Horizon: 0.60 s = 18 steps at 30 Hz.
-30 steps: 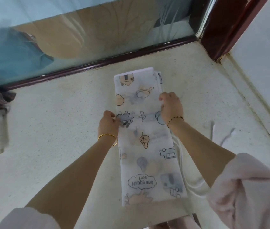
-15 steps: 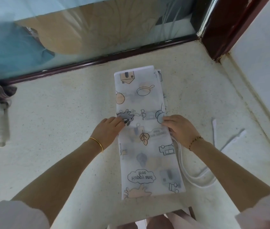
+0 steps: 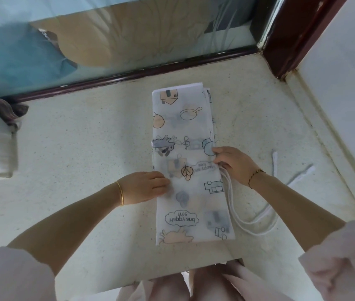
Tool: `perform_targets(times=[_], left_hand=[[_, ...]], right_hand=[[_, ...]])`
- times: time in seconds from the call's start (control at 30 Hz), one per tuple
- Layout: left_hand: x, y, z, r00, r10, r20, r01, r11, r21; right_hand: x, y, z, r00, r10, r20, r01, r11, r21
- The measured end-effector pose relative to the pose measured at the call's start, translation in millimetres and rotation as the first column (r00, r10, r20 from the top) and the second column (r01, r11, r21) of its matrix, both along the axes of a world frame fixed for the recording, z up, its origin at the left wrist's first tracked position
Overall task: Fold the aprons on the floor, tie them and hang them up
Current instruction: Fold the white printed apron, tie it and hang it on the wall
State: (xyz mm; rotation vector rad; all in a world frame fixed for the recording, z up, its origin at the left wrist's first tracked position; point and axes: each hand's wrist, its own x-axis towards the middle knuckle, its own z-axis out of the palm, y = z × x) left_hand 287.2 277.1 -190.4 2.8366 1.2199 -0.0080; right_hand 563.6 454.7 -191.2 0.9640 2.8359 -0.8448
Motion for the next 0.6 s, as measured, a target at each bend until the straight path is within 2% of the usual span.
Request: perform_targets(times=[0.1, 0.2, 0.23, 0.3, 0.33, 0.37, 0.4, 0.43, 0.53, 0.6], left_hand=[[6.1, 0.4, -2.1, 0.996, 0.066, 0.06, -0.067, 0.998, 0.008], [11.1, 6.3, -0.7, 0.932, 0.319, 0.173, -0.312, 0.948, -0.068], [12.1, 8.7, -1.6, 0.858, 0.461, 0.226, -0.432, 0.886, -0.167], [13.0, 15.7, 3.1, 0.55, 0.791, 0.269, -0.641, 0.606, -0.47], [13.1, 19.4, 8.3, 0.387, 0.884, 0.263, -0.681, 0.466, -0.565], [12.5, 24.6, 13.5, 0.262, 0.918, 0.298, -0.705, 0.393, -0.59], [11.9, 29.3, 17.3, 0.176, 0.92, 0.35, -0.709, 0.365, -0.604], [11.3, 34.0, 20.5, 0.119, 0.914, 0.389, -0.704, 0.354, -0.616], [13.1, 50.3, 28.8, 0.029, 0.901, 0.433, -0.718, 0.32, -0.618], [13.7, 62.1, 30.4, -0.048, 0.902, 0.43, -0.745, 0.255, -0.617]], right_hand=[[-0.4, 2.3, 5.9, 1.0, -0.011, -0.004, 0.011, 0.999, -0.038], [2.4, 5.2, 6.2, 1.0, 0.022, -0.004, -0.022, 1.0, -0.02], [2.3, 5.6, 5.1, 1.0, 0.026, -0.006, -0.026, 0.999, -0.021], [0.4, 9.9, 7.3, 0.999, -0.04, 0.025, 0.042, 0.997, -0.063], [-1.1, 11.6, 9.2, 0.995, -0.056, 0.077, 0.063, 0.993, -0.096], [-3.4, 13.9, 12.4, 0.994, -0.047, 0.103, 0.06, 0.991, -0.123], [-5.4, 17.0, 16.0, 0.994, -0.026, 0.107, 0.04, 0.99, -0.134], [-7.6, 19.5, 20.7, 0.992, -0.029, 0.119, 0.047, 0.987, -0.153], [-12.2, 28.7, 21.2, 0.993, -0.035, 0.117, 0.059, 0.975, -0.213], [-15.2, 29.0, 17.6, 0.992, -0.117, 0.051, 0.127, 0.931, -0.343]])
